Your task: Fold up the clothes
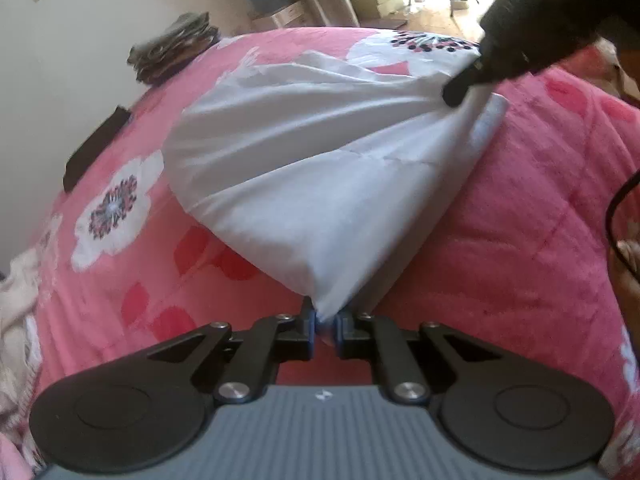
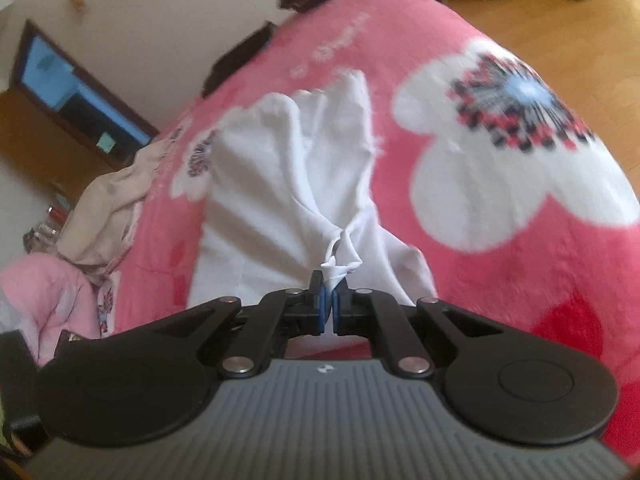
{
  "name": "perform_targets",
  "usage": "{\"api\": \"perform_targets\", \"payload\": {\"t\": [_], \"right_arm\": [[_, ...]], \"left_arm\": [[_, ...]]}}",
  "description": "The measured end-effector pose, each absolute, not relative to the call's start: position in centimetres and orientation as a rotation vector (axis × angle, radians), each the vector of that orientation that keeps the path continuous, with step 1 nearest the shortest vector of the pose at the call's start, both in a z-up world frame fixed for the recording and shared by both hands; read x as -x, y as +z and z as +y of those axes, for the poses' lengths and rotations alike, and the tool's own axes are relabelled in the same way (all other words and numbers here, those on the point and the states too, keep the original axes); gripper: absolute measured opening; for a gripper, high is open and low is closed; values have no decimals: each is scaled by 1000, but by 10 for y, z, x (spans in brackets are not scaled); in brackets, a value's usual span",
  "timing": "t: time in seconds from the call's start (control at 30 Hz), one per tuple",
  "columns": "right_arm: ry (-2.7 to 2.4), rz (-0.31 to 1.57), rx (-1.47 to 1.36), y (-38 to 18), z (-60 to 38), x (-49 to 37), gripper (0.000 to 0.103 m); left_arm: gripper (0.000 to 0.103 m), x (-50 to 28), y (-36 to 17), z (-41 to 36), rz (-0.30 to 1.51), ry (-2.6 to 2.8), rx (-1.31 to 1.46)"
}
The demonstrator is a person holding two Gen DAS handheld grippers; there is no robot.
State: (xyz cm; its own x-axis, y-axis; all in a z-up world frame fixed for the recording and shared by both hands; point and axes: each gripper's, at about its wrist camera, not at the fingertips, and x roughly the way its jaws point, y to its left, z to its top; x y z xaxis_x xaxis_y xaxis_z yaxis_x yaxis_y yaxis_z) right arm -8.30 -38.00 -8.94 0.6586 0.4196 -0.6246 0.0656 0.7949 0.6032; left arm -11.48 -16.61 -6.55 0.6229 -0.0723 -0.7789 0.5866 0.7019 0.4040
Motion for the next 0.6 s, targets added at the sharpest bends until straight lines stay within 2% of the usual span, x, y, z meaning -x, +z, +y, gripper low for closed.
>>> {"api": "perform_targets", "payload": {"t": [0.2, 0.6], "right_arm": [[208, 855, -501, -96, -371, 80, 2], [200, 845, -515, -97, -375, 78, 2]], "left_arm": [[10, 113, -69, -169, 842, -424, -707], [10, 110, -68, -169, 865, -424, -681]]}}
